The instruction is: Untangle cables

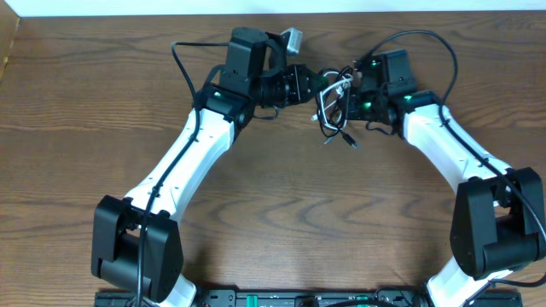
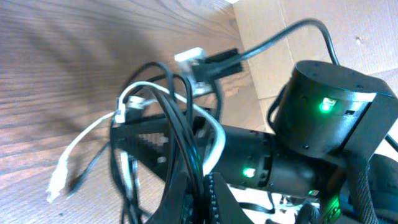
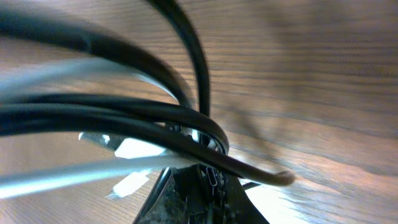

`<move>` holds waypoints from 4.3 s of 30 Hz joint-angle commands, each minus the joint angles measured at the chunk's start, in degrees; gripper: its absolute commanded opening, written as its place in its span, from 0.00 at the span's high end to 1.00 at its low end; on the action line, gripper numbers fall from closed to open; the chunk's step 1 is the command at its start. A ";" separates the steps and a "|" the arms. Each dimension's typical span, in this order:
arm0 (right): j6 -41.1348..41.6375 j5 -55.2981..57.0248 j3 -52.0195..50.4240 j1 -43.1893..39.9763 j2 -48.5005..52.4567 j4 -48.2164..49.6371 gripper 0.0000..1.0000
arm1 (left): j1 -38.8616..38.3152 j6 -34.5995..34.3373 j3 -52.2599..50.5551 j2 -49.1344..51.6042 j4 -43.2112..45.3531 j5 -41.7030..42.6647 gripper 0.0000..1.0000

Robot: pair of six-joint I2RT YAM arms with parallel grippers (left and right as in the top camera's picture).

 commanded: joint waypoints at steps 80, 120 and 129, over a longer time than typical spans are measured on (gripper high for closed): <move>-1.22 -23.76 -0.26 -8.90 -28.33 -7.78 0.99 | -4.90 28.81 -1.11 4.20 8.07 -1.66 0.44; -4.48 -6.34 -0.37 -8.94 -10.64 -14.43 0.99 | 1.20 17.11 0.52 -5.31 -18.47 -24.55 0.92; -4.50 -6.32 -0.37 -8.94 -10.62 -14.23 0.99 | -1.92 17.14 0.52 3.82 -15.93 -13.38 0.92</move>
